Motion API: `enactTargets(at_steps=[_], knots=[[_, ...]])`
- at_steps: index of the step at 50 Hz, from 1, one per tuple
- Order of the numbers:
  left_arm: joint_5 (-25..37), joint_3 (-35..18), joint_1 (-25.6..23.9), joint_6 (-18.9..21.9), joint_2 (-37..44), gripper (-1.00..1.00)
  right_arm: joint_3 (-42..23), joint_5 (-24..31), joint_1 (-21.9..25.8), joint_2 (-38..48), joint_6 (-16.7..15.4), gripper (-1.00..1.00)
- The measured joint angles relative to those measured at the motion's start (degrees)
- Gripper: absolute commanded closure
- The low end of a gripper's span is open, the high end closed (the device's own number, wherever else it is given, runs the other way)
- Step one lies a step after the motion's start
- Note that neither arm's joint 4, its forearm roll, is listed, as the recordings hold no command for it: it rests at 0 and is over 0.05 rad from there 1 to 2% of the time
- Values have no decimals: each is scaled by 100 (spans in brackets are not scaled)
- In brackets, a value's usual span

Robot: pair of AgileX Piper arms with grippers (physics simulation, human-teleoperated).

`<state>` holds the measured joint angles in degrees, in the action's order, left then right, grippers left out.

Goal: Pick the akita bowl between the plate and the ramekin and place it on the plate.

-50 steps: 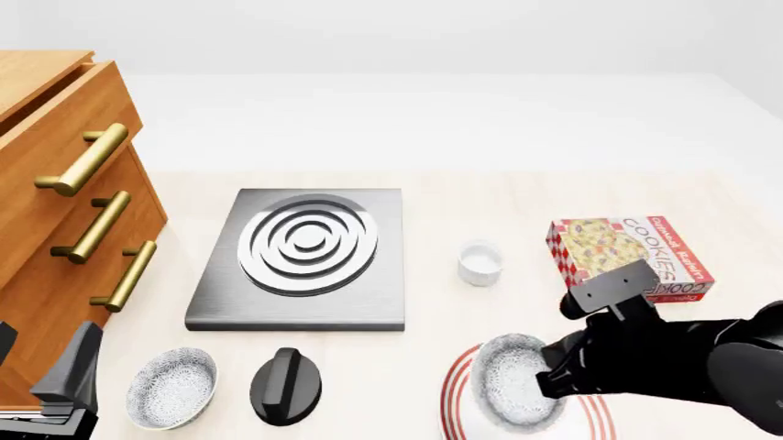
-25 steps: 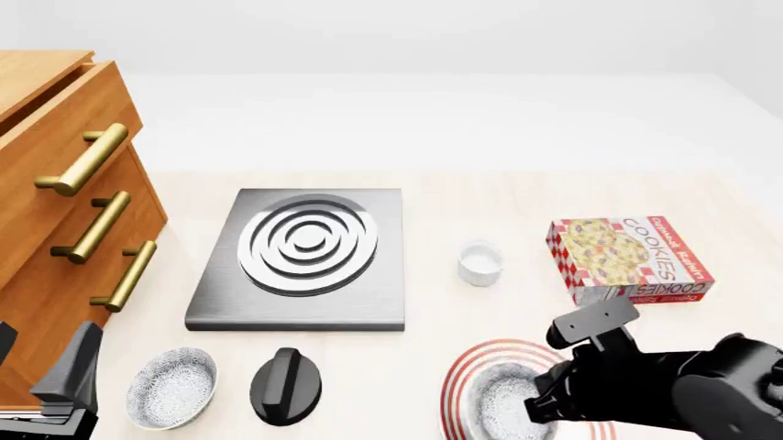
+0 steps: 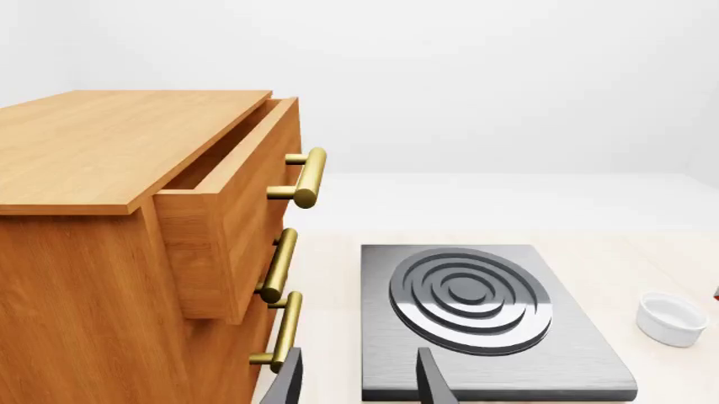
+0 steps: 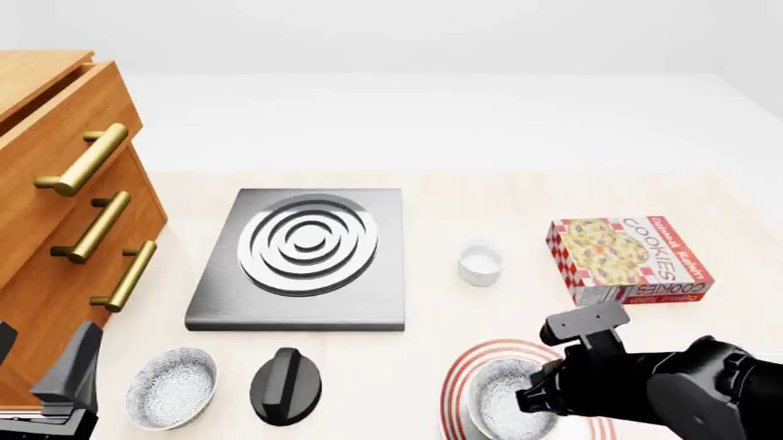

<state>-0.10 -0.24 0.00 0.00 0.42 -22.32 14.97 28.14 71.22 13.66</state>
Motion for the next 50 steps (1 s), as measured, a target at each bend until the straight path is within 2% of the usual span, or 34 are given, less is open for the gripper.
enactTargets(at_steps=[1, 6, 13, 25, 34, 41, 50], knots=[[0, 0, 0, 0, 0, -100, 2, -10, 3, 17, -16, -100], [0, 0, 0, 0, 0, -100, -11, 107, -83, -34, -153, -100], [0, 0, 0, 0, 0, -100, -345, 766, -464, -557, -557, -100], [0, 0, 0, 0, 0, -100, -1734, 2365, -922, -1748, -1110, -100], [0, 0, 0, 0, 0, -100, -2862, 3243, -1131, -2524, -1281, -100], [0, 0, 0, 0, 0, -100, -3520, 3432, -1525, -3089, -1548, -100], [0, 0, 0, 0, 0, -100, -3828, 3120, -1930, -3697, -1757, -100]])
